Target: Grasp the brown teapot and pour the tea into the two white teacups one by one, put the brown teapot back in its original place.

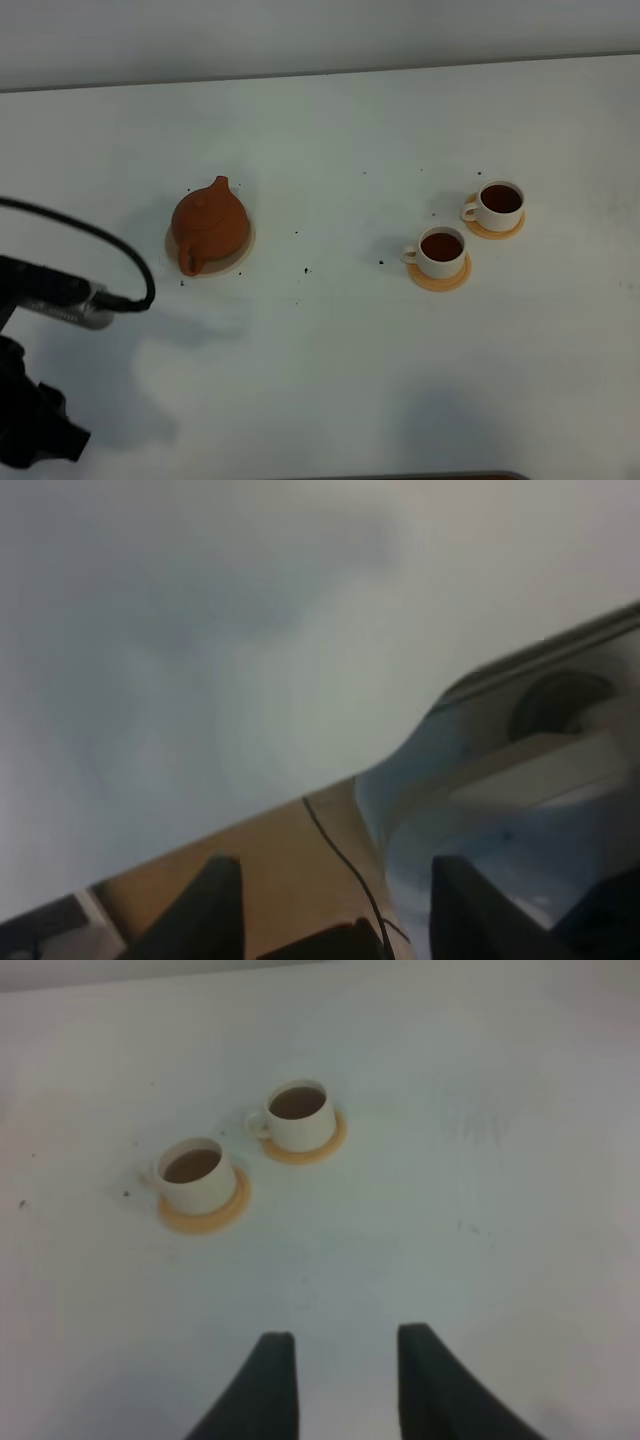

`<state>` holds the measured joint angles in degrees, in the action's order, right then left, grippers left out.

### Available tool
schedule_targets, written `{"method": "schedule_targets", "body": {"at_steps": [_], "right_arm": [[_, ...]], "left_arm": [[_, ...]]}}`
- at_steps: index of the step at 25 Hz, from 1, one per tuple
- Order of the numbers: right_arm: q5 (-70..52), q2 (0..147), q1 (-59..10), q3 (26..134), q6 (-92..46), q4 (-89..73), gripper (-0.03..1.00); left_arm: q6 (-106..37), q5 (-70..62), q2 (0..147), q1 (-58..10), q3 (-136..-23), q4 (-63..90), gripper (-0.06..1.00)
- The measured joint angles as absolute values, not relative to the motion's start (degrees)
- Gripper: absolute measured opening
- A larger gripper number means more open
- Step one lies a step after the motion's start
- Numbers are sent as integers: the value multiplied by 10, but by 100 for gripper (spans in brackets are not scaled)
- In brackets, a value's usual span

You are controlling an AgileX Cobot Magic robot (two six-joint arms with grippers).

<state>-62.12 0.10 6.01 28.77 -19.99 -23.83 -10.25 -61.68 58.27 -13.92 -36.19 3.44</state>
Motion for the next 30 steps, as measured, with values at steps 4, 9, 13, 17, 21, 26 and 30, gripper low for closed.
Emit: {"method": "schedule_targets", "body": {"at_steps": [4, 9, 13, 17, 21, 26, 30], "right_arm": [[-621, 1, 60, 288, -200, -238, 24], [-621, 1, 60, 288, -200, -238, 24], [-621, 1, 60, 288, -200, -238, 24], [-621, 1, 60, 288, -200, -238, 24], [-621, 1, 60, 288, -200, -238, 24], [-621, 1, 60, 288, -200, -238, 24], [-621, 1, 60, 288, -200, -238, 24]], "left_arm": [[-103, -595, 476, -139, -320, 39, 43], [-96, -603, 373, -139, -309, 43, 43], [-66, -612, 319, -139, -295, 37, 43], [-50, -612, 289, -139, -295, 34, 43], [-40, -612, 275, -139, -295, 27, 43], [-29, -612, 273, -137, -295, 19, 43], [-28, -612, 268, -135, -295, 18, 43]]}}
